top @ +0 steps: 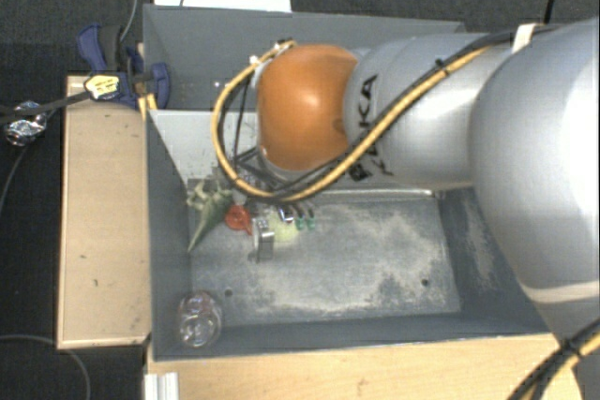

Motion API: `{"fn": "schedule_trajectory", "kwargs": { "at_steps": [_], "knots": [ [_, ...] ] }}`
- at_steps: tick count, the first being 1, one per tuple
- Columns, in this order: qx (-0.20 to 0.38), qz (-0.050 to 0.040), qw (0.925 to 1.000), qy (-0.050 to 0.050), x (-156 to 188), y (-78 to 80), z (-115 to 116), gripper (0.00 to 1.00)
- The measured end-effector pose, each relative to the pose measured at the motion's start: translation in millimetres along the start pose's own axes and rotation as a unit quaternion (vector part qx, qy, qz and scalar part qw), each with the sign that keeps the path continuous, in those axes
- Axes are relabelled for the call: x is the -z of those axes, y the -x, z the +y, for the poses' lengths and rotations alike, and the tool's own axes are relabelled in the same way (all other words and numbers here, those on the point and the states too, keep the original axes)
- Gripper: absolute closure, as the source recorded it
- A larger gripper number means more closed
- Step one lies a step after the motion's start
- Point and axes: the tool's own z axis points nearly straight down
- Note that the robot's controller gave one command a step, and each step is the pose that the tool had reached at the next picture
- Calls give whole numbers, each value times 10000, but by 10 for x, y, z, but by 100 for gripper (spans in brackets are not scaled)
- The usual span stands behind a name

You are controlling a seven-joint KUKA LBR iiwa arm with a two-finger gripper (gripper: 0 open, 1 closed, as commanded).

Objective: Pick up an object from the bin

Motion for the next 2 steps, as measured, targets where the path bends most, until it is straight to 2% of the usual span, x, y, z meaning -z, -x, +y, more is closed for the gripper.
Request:
{"fn": "schedule_trajectory", "kwargs": {
  "at_steps": [1, 2],
  "knots": [
    [1090, -146, 9939, 9, 183, 80, -211, 0],
    [587, -54, 9983, 7, -197, 42, -511, 0]
  ]
}}
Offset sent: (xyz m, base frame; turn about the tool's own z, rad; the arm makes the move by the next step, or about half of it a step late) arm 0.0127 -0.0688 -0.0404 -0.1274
